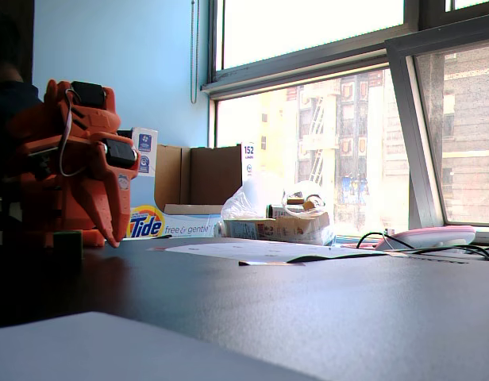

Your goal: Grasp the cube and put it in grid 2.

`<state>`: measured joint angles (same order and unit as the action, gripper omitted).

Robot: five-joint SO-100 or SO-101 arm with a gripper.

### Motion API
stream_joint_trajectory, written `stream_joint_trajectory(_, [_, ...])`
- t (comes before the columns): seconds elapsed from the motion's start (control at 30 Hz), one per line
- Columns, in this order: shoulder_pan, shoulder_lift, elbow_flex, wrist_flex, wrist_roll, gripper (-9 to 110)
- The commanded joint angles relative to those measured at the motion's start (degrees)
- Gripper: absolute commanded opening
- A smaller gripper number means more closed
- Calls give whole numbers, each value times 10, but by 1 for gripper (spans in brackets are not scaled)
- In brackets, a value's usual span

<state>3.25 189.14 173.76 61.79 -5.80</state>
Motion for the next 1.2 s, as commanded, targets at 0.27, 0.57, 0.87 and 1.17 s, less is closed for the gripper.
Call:
stream_joint_trajectory(0.27, [6, -197, -175, -25, 6, 16])
stream_joint_trajectory(0.57, [84, -397, -406, 55, 46, 28])
stream_joint_trajectory(0.87, [164, -519, -396, 54, 99, 37])
stream_joint_trajectory(1.17, [191, -592, -399, 23, 114, 40])
